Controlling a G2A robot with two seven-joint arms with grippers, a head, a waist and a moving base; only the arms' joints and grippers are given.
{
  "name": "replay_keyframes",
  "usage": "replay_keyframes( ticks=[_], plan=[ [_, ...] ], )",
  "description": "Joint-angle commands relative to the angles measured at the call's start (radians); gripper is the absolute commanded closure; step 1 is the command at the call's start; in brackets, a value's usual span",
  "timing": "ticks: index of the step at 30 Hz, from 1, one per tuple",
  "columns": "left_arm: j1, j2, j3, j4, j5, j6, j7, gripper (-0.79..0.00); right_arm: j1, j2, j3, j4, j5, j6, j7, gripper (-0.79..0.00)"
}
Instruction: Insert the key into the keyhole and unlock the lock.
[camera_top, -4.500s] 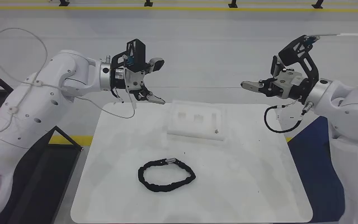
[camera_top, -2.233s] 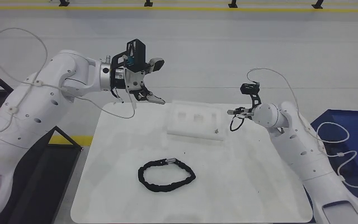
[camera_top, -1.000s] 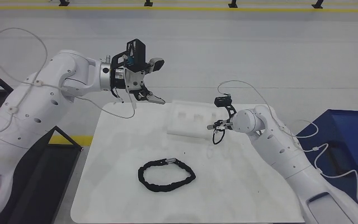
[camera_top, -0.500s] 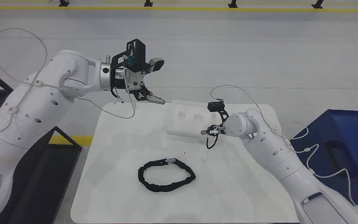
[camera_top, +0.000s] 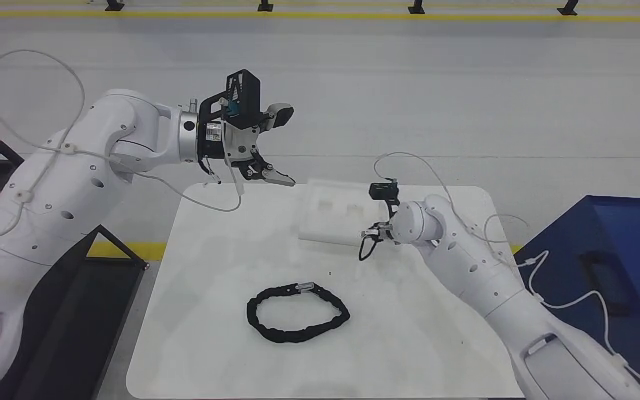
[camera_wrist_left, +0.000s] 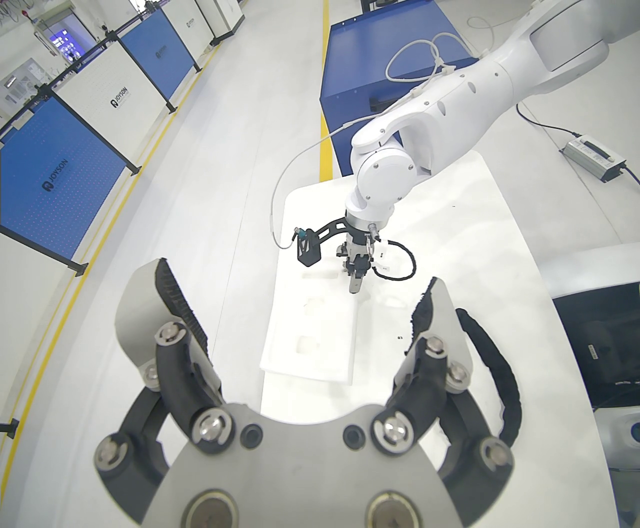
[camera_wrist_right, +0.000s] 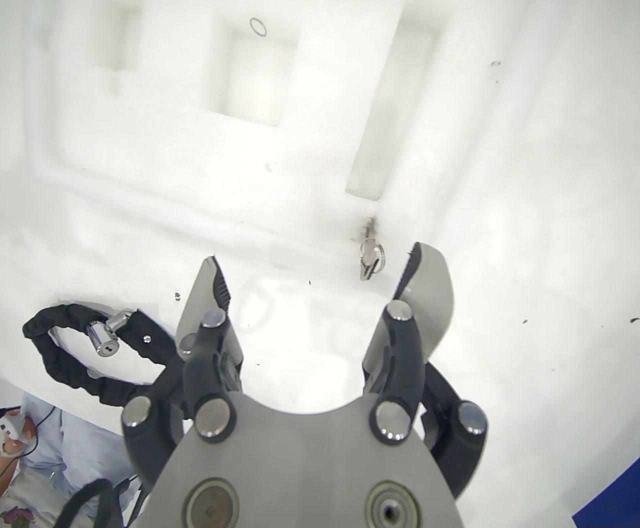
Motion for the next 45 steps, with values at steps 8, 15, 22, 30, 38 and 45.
replay_keyframes(
  ticks=[8, 15, 22, 30, 38, 45],
  plan=[
    [0.0, 0.0, 0.0, 0.0, 0.0, 0.0, 0.0, -0.785, 0.007, -0.016, 0.006, 0.036, -0.02, 0.057, -0.013, -0.252],
    [0.0, 0.0, 0.0, 0.0, 0.0, 0.0, 0.0, -0.785, 0.015, -0.033, -0.001, 0.069, -0.041, 0.102, -0.022, -0.172],
    [0.0, 0.0, 0.0, 0.0, 0.0, 0.0, 0.0, -0.785, 0.027, -0.055, -0.005, 0.124, -0.033, 0.105, -0.035, -0.031],
    [0.0, 0.0, 0.0, 0.0, 0.0, 0.0, 0.0, -0.785, 0.046, -0.082, -0.014, 0.194, -0.03, 0.105, -0.053, -0.04],
    [0.0, 0.0, 0.0, 0.0, 0.0, 0.0, 0.0, -0.785, 0.075, -0.099, -0.02, 0.214, -0.052, 0.106, -0.012, 0.0],
    [0.0, 0.0, 0.0, 0.0, 0.0, 0.0, 0.0, -0.785, 0.079, -0.085, -0.003, 0.135, -0.118, 0.141, 0.064, 0.0]
  ],
)
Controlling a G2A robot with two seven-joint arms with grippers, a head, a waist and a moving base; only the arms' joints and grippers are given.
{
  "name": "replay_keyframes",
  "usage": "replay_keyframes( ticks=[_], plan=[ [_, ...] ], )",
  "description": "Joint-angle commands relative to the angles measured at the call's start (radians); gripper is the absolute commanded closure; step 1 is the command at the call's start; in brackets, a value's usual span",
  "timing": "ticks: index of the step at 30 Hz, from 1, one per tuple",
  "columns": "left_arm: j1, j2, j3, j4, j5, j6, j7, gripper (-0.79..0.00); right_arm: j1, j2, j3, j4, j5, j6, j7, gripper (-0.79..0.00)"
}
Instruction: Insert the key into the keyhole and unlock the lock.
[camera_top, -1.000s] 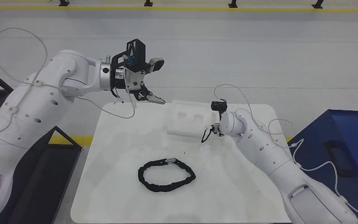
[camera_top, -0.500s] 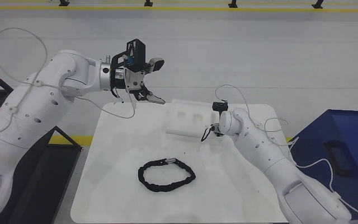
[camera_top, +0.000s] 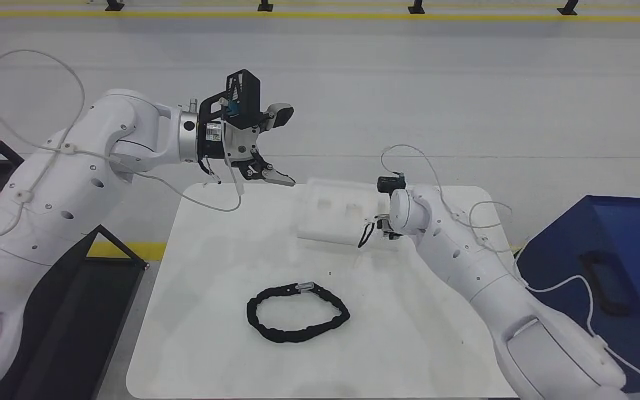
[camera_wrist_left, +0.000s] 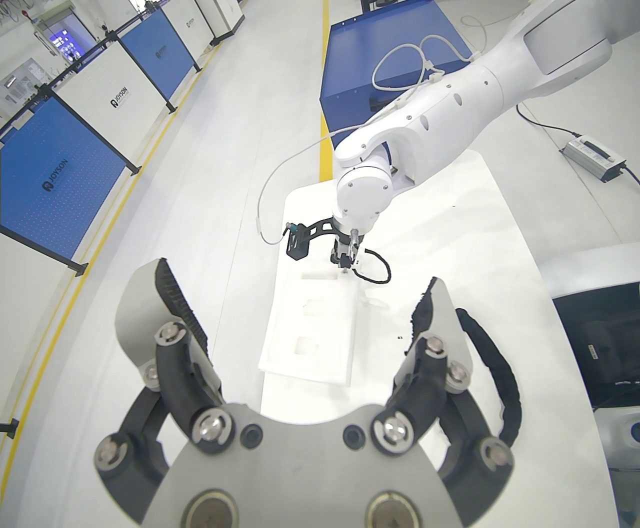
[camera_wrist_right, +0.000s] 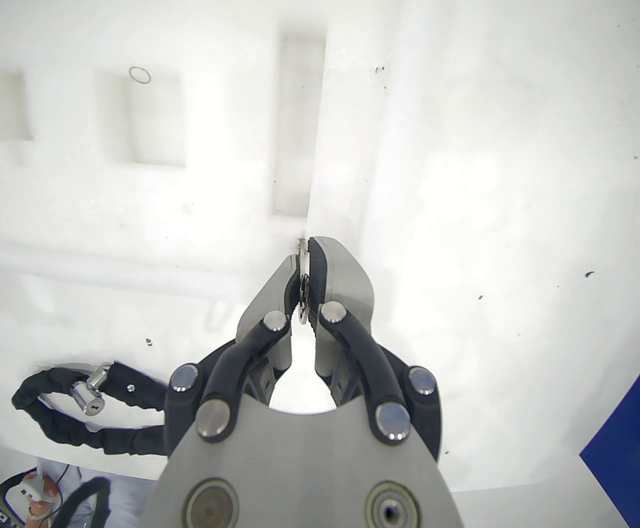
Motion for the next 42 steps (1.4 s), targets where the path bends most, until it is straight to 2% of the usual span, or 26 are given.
replay_keyframes(
  ticks=[1, 6, 12, 22, 31, 42],
  plan=[
    [0.0, 0.0, 0.0, 0.0, 0.0, 0.0, 0.0, -0.785, -0.005, 0.008, 0.01, -0.037, -0.024, 0.015, 0.022, 0.0],
    [0.0, 0.0, 0.0, 0.0, 0.0, 0.0, 0.0, -0.785, -0.04, 0.043, 0.057, -0.179, -0.077, 0.018, 0.102, 0.0],
    [0.0, 0.0, 0.0, 0.0, 0.0, 0.0, 0.0, -0.785, -0.129, 0.099, 0.168, -0.399, -0.098, -0.036, 0.205, 0.0],
    [0.0, 0.0, 0.0, 0.0, 0.0, 0.0, 0.0, -0.785, -0.306, 0.163, 0.377, -0.705, 0.011, -0.186, 0.281, 0.0],
    [0.0, 0.0, 0.0, 0.0, 0.0, 0.0, 0.0, -0.785, -0.448, 0.199, 0.601, -0.795, 0.323, -0.387, 0.273, 0.0],
    [0.0, 0.0, 0.0, 0.0, 0.0, 0.0, 0.0, -0.785, -0.556, 0.226, 0.774, -0.805, 0.49, -0.443, 0.168, 0.0]
  ],
)
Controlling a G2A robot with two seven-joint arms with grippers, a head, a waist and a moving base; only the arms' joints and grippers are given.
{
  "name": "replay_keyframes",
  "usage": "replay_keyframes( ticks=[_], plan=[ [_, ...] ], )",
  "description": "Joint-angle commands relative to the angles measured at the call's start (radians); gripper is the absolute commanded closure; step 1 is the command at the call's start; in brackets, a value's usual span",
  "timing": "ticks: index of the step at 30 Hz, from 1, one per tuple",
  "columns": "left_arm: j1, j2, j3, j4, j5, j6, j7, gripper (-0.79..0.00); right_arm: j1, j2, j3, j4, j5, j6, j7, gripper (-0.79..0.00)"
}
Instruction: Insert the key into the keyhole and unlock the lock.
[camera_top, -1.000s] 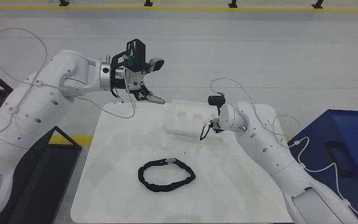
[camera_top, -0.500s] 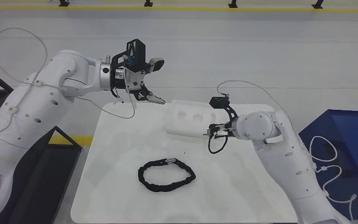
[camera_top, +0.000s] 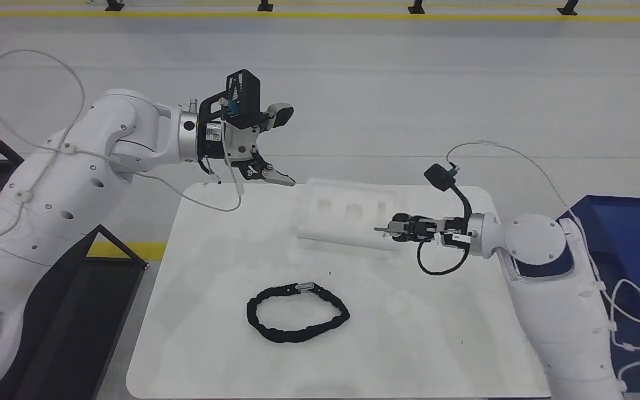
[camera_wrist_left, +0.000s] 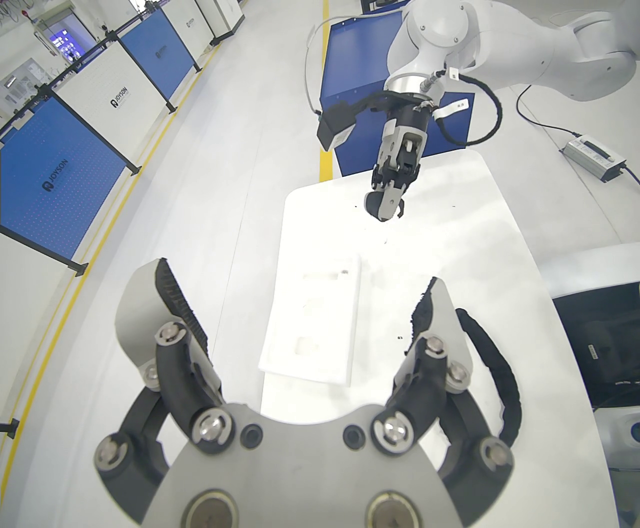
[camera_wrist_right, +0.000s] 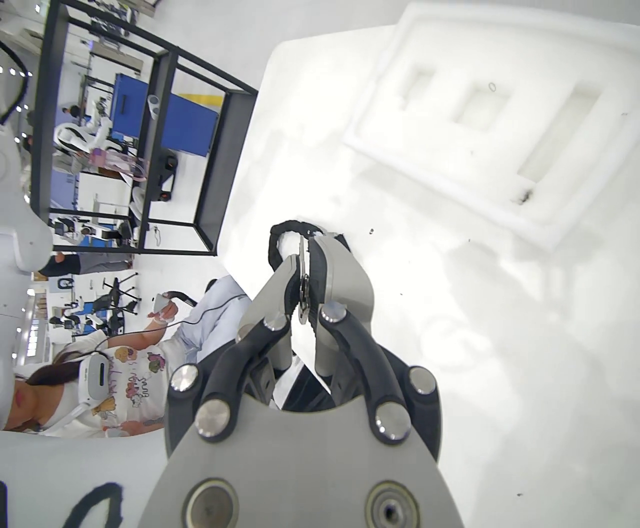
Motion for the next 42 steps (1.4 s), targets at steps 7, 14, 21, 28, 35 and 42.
replay_keyframes(
  ticks=[7, 14, 21, 28, 35, 42],
  plan=[
    [0.0, 0.0, 0.0, 0.0, 0.0, 0.0, 0.0, -0.785, -0.059, 0.009, 0.069, -0.022, 0.063, -0.01, -0.092, 0.0],
    [0.0, 0.0, 0.0, 0.0, 0.0, 0.0, 0.0, -0.785, -0.059, 0.009, 0.069, -0.022, 0.063, -0.01, -0.092, 0.0],
    [0.074, 0.006, 0.002, 0.019, -0.028, 0.0, -0.028, -0.785, -0.059, 0.009, 0.069, -0.022, 0.063, -0.01, -0.092, 0.0],
    [0.171, 0.028, -0.006, 0.04, 0.041, 0.0, -0.033, -0.785, -0.059, 0.009, 0.069, -0.022, 0.063, -0.01, -0.092, 0.0],
    [0.259, 0.027, 0.031, 0.019, 0.195, 0.0, 0.046, -0.785, -0.059, 0.009, 0.069, -0.022, 0.063, -0.01, -0.092, 0.0],
    [0.276, 0.004, 0.126, 0.047, 0.249, 0.0, 0.086, -0.785, -0.059, 0.009, 0.069, -0.022, 0.063, -0.01, -0.092, 0.0]
  ],
)
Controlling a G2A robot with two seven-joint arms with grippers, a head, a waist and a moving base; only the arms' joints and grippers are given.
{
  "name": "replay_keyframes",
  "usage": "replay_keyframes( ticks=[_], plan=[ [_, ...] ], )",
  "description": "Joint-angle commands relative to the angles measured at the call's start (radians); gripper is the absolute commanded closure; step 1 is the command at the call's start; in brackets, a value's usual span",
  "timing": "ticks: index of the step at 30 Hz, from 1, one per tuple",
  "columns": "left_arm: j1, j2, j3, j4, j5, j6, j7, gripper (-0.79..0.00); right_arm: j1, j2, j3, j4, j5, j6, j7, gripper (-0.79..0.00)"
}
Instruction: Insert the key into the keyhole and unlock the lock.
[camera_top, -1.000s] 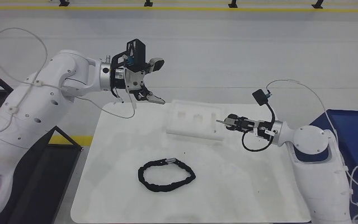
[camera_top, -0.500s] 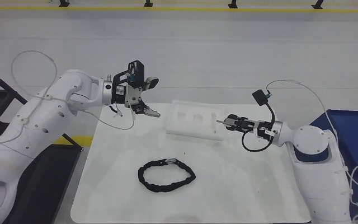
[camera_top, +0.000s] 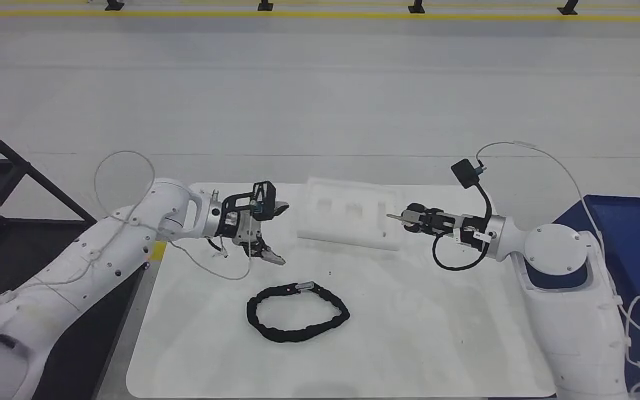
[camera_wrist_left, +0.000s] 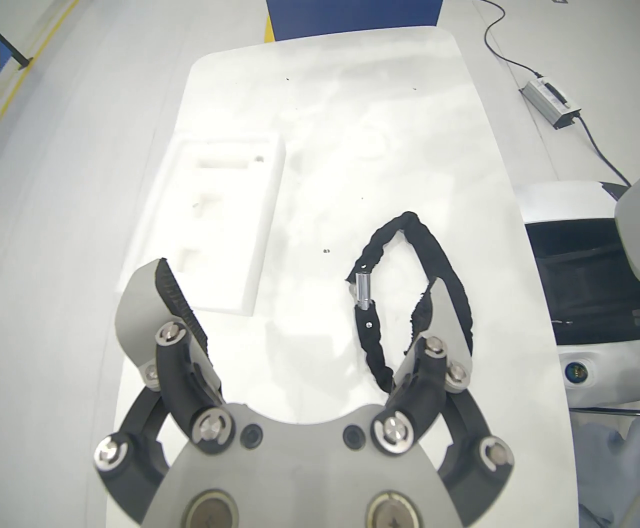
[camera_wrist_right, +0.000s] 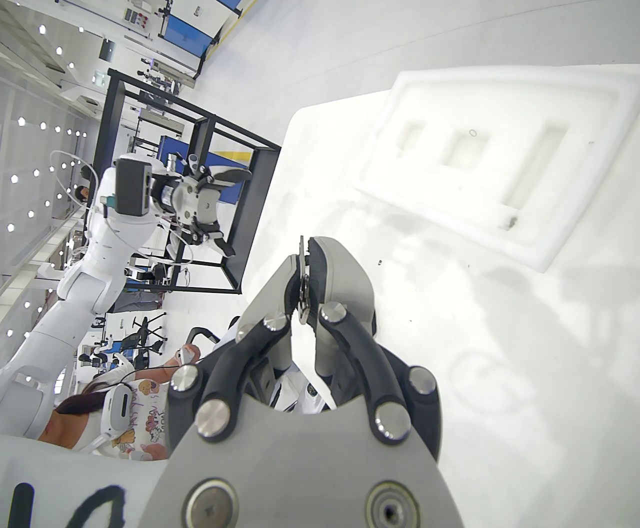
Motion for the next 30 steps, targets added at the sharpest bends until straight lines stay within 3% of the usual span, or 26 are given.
replay_keyframes(
  ticks=[1, 8, 25, 30],
  plan=[
    [-0.01, -0.007, 0.036, -0.007, 0.008, 0.0, -0.007, -0.785, 0.0, 0.0, 0.0, 0.0, 0.0, 0.0, 0.0, 0.0],
    [-0.053, -0.025, 0.17, -0.009, -0.008, 0.0, -0.014, -0.785, 0.0, 0.0, 0.0, 0.0, 0.0, 0.0, 0.0, 0.0],
    [-0.053, -0.025, 0.17, -0.009, -0.008, 0.0, -0.014, -0.785, 0.0, 0.0, 0.0, 0.0, 0.0, 0.0, 0.0, 0.0],
    [-0.014, -0.038, 0.16, 0.023, 0.024, 0.042, -0.001, -0.785, 0.0, 0.0, 0.0, 0.0, 0.0, 0.0, 0.0, 0.0]
  ],
)
